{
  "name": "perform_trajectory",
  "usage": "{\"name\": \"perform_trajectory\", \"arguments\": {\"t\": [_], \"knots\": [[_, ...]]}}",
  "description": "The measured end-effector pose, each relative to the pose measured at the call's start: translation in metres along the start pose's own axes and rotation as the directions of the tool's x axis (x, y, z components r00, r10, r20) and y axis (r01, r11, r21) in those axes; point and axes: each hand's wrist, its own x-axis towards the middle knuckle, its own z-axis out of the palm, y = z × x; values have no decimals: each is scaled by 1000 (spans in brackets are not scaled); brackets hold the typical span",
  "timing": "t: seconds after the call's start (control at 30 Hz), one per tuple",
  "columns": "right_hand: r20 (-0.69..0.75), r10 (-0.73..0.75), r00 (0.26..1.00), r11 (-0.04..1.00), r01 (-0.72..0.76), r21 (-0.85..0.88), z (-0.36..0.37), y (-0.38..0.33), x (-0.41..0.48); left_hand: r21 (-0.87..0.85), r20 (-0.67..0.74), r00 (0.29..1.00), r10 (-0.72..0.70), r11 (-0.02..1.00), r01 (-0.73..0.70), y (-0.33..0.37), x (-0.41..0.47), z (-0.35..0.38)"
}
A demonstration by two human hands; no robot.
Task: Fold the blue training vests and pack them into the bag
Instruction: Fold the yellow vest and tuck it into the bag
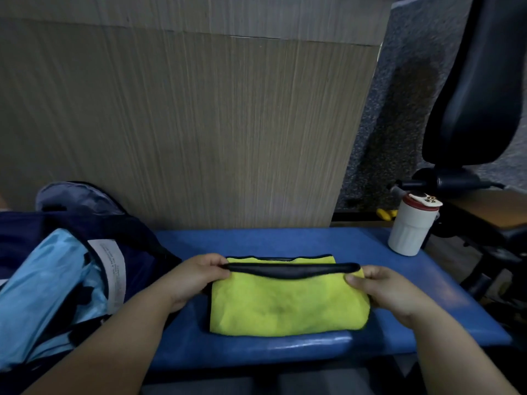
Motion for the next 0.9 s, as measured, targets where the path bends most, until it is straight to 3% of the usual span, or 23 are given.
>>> {"name": "perform_trajectory", "arguments": {"t": [0.13, 0.37, 0.63, 0.83, 0.9], "knots": [[-254, -91, 963, 975, 34, -221, 17, 6, 23, 313, -295, 951, 92, 950, 6, -9, 24, 7], [-407, -123, 905, 935, -32, -352, 23, 18, 58, 432, -481, 860, 171, 900, 63, -14, 58, 9], [-523, -77, 849, 909, -155, -386, 31, 24, 79, 565, -511, 850, 130, 796, 218, -17, 81, 13], [-544, -59, 837, 856, -237, -459, 35, 24, 82, 619, -521, 837, 165, 748, 238, -20, 92, 16], [-543, -60, 838, 853, -239, -464, 33, 24, 82, 680, -511, 845, 160, 677, 282, -19, 92, 17]]}}
